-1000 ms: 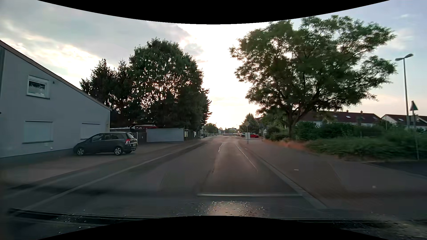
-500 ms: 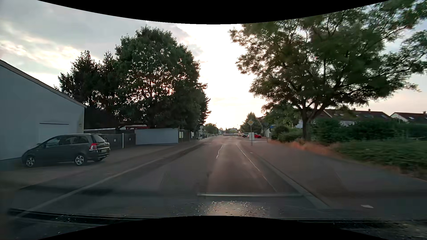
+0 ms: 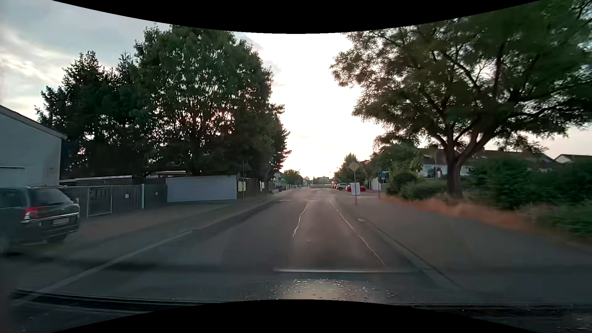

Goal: Follow the waypoints while adhering to traffic rules and regulations

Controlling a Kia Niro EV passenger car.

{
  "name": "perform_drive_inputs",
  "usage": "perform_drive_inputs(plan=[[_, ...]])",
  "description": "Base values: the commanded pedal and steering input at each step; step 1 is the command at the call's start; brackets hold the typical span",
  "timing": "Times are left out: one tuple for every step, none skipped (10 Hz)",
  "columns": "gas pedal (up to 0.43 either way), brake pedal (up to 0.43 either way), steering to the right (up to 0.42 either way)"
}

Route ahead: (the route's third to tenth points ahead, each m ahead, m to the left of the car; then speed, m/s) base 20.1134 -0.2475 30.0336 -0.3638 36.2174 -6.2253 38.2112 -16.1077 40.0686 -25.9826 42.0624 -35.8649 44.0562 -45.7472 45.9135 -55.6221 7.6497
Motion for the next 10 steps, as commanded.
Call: perform_drive_inputs(plan=[[0.0,0.0,-0.004],[0.0,0.0,-0.004],[0.0,0.0,-0.004],[0.0,0.0,-0.004],[0.0,0.0,-0.003],[0.0,0.0,-0.003],[0.0,0.0,-0.003],[0.0,0.0,-0.002],[0.0,0.0,-0.001],[0.0,0.0,-0.001]])
